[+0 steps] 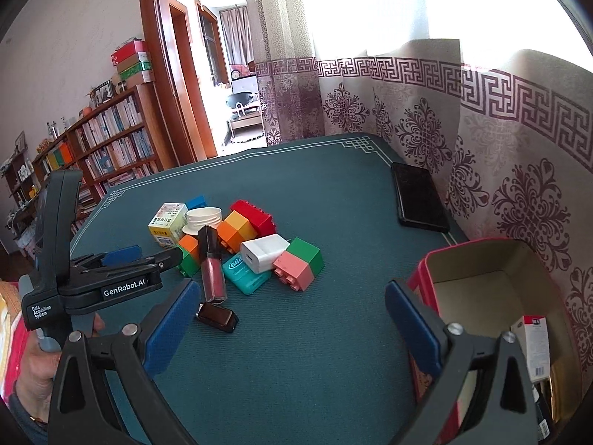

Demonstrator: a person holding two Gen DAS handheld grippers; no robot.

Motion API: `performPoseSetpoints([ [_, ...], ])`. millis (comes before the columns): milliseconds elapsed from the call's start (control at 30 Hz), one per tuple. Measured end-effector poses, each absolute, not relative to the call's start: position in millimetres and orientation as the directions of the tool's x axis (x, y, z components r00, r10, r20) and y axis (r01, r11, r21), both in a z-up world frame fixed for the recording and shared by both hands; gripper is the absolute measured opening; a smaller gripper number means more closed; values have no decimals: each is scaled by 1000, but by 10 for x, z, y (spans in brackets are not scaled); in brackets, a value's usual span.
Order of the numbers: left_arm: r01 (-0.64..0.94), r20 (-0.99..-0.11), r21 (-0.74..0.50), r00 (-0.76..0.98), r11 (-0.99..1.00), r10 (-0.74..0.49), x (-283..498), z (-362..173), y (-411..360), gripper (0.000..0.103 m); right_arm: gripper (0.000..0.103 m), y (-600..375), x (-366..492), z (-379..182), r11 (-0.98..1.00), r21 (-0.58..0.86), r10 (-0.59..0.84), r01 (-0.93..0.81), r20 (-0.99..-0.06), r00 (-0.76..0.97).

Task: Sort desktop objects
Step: 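Grasp the green-orange brick with the left gripper while the right gripper grasps the pink-green brick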

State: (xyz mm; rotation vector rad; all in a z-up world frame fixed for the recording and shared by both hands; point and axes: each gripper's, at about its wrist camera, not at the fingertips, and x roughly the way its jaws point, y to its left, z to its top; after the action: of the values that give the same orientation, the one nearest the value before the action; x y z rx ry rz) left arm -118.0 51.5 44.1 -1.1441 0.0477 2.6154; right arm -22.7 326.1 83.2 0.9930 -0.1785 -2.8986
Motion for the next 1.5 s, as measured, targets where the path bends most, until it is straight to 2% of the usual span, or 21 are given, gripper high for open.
performPoseSetpoints([
  [233, -245, -746, -19, -642, -969, 177, -1394, 217, 632, 77, 101, 3262, -500, 756, -990, 140, -100, 15, -622, -777],
  [433, -222, -758, -39, -629, -974, 174, -1504, 70, 588, 77, 101, 3271, -664, 626, -991, 136, -92, 4, -649, -755],
  [500, -231, -748, -26, -641, -973, 173, -1475, 69, 607, 70, 101, 3266, -718, 579, -992, 130, -86, 0, -658, -748],
  [567, -242, -744, -21, -644, -970, 177, -1450, 87, 621, 48, 101, 3253, -778, 529, -992, 122, -79, -4, -667, -741],
  [633, -248, -745, -38, -639, -968, 193, -1424, 98, 610, 34, 101, 3234, -831, 485, -993, 116, -75, -6, -676, -733],
  [833, -227, -744, -110, -627, -968, 232, -1352, 133, 482, 34, 101, 3156, -975, 366, -997, 79, -60, 8, -689, -722],
  [900, -224, -740, -128, -628, -966, 243, -1342, 168, 444, 34, 97, 3149, -1029, 314, -996, 84, -68, 12, -697, -714],
  [967, -222, -731, -136, -635, -966, 249, -1329, 215, 417, 34, 80, 3138, -1067, 270, -997, 79, -65, 12, -705, -707],
  [1067, -220, -722, -144, -643, -965, 254, -1320, 268, 392, 34, 72, 3116, -1110, 211, -998, 69, -59, 13, -717, -695],
  [1400, -215, -723, -154, -641, -964, 258, -1318, 305, 368, 34, 70, 3138, -1235, 131, -999, 54, -42, 4, -726, -686],
  [1433, -217, -722, -153, -642, -964, 259, -1315, 311, 375, 34, 68, 3157, -1247, 125, -998, 64, -48, 1, -727, -685],
  [1467, -220, -721, -152, -642, -964, 260, -1311, 316, 383, 34, 58, 3178, -1254, 117, -997, 72, -50, -5, -730, -682],
  [1500, -222, -720, -151, -643, -963, 261, -1306, 320, 395, 34, 54, 3190, -1258, 94, -998, 69, -43, -11, -738, -674],
])
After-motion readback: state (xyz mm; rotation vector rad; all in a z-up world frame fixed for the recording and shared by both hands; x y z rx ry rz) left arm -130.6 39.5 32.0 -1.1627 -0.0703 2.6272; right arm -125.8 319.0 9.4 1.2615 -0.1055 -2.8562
